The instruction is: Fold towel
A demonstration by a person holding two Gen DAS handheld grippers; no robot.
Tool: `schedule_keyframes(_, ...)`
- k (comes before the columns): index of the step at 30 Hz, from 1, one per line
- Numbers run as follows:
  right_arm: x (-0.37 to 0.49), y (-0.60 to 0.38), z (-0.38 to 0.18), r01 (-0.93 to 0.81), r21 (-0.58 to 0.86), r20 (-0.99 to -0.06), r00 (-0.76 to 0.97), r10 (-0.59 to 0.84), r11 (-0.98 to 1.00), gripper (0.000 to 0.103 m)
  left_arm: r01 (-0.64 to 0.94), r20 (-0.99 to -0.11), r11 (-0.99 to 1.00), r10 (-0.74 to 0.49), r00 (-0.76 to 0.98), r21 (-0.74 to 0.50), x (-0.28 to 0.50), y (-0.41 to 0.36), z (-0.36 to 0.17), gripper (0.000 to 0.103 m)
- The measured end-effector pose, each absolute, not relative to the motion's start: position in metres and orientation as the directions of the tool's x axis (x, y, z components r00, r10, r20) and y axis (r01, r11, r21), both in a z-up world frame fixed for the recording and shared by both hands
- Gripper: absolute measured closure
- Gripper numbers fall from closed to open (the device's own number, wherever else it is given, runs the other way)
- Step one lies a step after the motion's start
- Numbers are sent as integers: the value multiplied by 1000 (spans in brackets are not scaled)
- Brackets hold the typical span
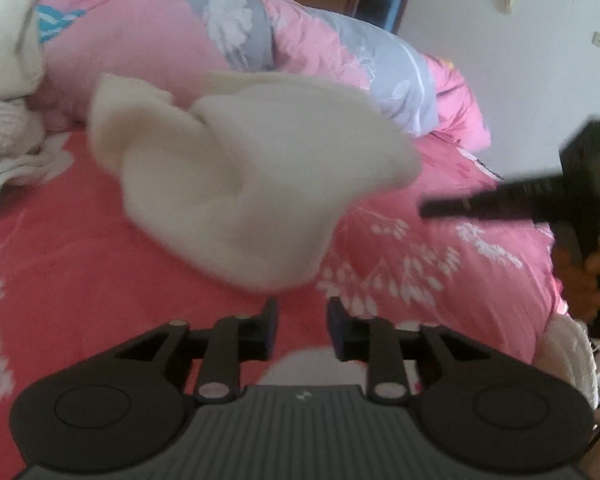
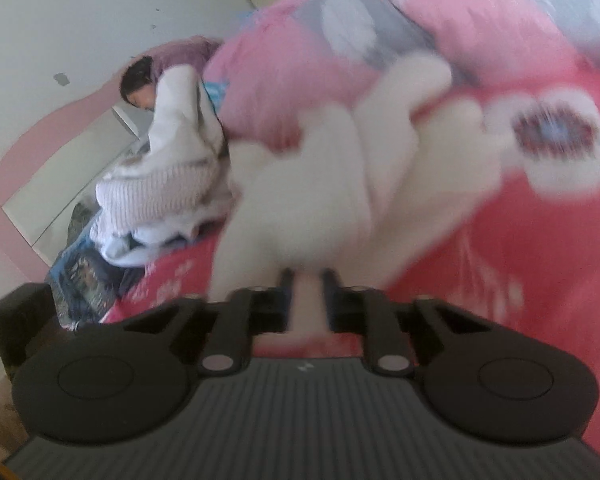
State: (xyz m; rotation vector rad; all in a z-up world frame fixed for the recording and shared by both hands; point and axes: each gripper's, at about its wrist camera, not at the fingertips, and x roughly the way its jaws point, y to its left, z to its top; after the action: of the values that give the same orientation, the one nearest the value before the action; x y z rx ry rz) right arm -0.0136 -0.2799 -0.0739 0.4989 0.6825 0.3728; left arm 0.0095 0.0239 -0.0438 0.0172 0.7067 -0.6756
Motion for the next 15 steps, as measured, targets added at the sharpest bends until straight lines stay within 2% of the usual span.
schedule_keyframes(5,-50,-295,-91,-58,549,-543,734,408,834,98,556,-552,810,-555,623,-186,10,26,-31,44)
schedule_keyframes(7,-52,-301,-76,-63,533,-513,769,381,844,97,546,-516,818,-553,655,-184,14,20,-23,35)
schedule_keyframes(9,-46,-298,-54,-98,490,-472,806,358,866,95,529,-471,829,-546,693,-182,25,12,-15,32)
schedule_keyframes(11,-33,-294,-32,-127,422,-439,838,325,898,77,517,-440,838,-536,721,-173,38,0,-11,31)
schedule_keyframes(13,-12,-287,-15,-155,367,-411,858,309,917,50,509,-438,847,-521,733,-156,53,-15,-12,32)
schedule_keyframes(15,14,-278,-2,-192,322,-395,863,316,927,39,495,-457,856,-502,734,-145,69,-29,-17,34)
